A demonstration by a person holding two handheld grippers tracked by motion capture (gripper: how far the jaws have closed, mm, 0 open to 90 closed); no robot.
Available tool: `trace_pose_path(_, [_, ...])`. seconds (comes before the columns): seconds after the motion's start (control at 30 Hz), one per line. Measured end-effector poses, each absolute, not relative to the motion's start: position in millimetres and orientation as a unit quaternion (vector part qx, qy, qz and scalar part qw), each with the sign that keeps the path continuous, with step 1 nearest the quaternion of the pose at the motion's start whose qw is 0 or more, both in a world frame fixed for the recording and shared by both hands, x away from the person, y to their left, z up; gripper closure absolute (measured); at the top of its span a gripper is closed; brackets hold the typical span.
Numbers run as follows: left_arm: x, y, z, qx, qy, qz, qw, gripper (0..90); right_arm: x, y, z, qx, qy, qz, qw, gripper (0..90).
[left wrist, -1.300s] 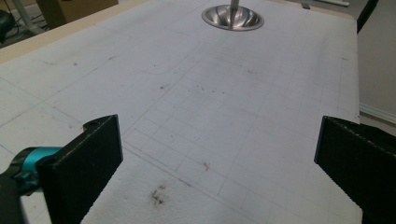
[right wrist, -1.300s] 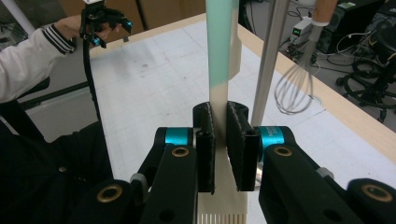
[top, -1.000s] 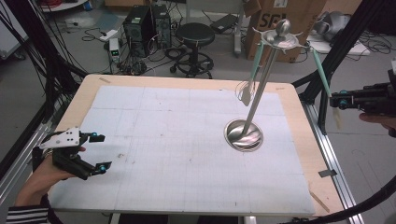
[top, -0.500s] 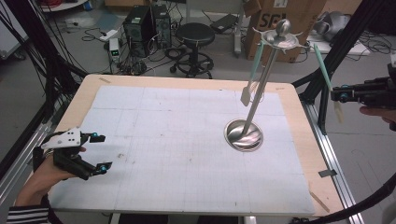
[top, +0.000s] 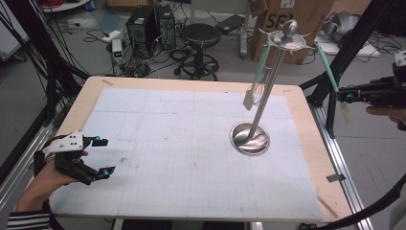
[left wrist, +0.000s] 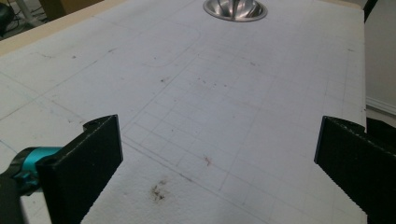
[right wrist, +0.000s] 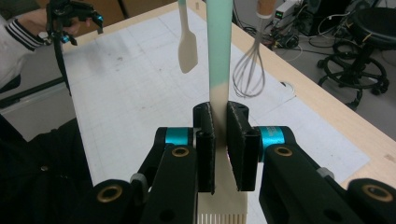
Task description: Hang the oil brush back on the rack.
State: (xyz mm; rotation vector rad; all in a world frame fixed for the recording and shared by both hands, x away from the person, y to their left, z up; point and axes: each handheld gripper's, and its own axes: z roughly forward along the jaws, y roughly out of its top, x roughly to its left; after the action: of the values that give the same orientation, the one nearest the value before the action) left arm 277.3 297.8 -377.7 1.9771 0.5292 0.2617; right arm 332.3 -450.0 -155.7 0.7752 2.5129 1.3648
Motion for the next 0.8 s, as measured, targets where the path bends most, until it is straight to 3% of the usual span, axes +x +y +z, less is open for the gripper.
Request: trace_pose_path(0.8, [276.7, 297.1, -377.2, 0.822, 0.218, 0.109, 0.514, 1.7, 361.0, -418.7, -179.3, 0.248, 0.856, 0.449, 0.058, 81.8])
